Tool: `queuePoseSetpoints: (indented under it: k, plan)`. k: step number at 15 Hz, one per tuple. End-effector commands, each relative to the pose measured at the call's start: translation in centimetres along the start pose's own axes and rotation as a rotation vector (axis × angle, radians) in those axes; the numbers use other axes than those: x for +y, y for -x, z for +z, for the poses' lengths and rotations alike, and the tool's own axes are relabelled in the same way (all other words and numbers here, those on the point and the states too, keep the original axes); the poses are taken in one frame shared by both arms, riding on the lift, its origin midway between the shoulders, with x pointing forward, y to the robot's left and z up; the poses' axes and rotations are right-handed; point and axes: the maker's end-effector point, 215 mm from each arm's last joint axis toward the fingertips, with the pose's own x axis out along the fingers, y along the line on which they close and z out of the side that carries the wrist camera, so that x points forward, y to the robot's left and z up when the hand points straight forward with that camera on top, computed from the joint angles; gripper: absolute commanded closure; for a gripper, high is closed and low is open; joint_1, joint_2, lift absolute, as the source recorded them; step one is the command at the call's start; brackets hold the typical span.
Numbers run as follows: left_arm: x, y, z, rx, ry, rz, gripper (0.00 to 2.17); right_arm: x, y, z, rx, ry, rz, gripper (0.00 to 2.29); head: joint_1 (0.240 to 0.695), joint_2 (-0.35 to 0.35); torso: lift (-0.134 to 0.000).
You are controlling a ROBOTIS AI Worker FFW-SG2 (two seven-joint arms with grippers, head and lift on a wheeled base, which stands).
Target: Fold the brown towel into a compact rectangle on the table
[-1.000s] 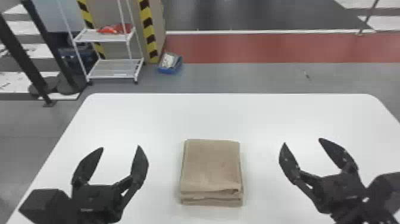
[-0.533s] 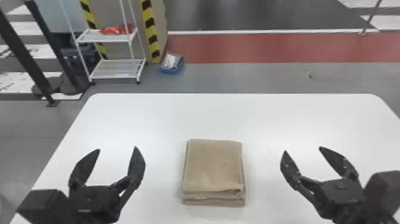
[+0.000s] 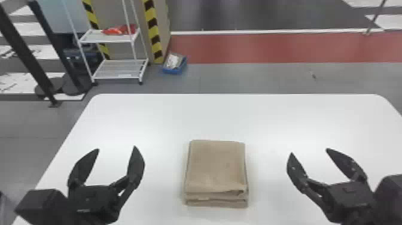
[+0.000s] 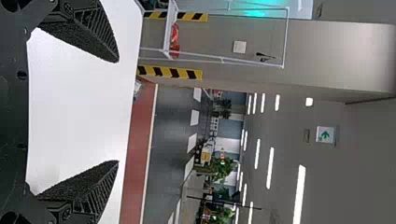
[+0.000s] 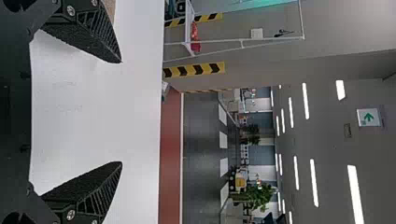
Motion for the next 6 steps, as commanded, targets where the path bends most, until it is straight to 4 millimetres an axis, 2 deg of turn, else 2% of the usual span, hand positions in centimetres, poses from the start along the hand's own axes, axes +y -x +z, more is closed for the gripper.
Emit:
queuePoseSetpoints:
  k: [1,6]
  plan:
    - [0.00,-0.06,0.00,0.001,-0.002,-0.001,0.12,-0.02,0.01,0.09,-0.002,-0.001,0.004,0.12,0.695,0.072,-0.124]
    - [-0.05,-0.34,-0.64,0.026,-0.010,-0.007,0.12,-0.37,-0.06,-0.12,0.003,0.003,-0.007,0.12,0.695,0.067,-0.124]
